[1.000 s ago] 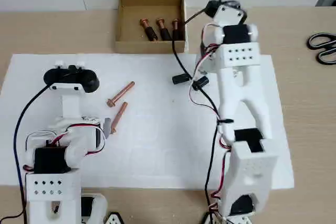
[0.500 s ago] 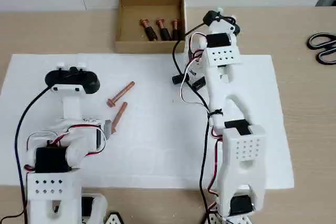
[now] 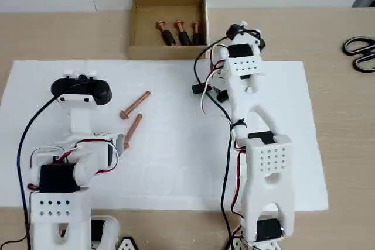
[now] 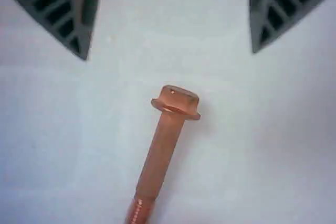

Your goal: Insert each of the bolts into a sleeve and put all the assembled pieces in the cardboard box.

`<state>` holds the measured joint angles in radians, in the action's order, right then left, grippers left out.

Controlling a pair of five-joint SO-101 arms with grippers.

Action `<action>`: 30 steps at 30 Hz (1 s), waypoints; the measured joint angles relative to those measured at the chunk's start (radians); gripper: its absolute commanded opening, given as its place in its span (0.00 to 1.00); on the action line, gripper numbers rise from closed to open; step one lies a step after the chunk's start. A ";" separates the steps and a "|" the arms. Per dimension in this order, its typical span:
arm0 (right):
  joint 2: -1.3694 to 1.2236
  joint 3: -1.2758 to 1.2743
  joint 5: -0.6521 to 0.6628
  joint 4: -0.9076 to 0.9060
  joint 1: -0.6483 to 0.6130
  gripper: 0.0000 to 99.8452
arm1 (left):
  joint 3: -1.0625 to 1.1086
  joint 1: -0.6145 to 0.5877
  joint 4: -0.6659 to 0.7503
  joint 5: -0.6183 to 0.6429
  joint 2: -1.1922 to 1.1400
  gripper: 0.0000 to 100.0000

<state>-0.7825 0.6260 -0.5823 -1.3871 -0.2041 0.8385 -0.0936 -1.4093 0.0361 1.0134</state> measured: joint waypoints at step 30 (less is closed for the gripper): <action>0.298 -0.184 0.192 -0.284 -0.144 0.01 | 0.000 0.000 0.000 0.000 0.000 0.19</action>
<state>-0.4849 0.4419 -0.3905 -1.6709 -0.3483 0.8385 -0.0936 -1.4093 0.0361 1.0134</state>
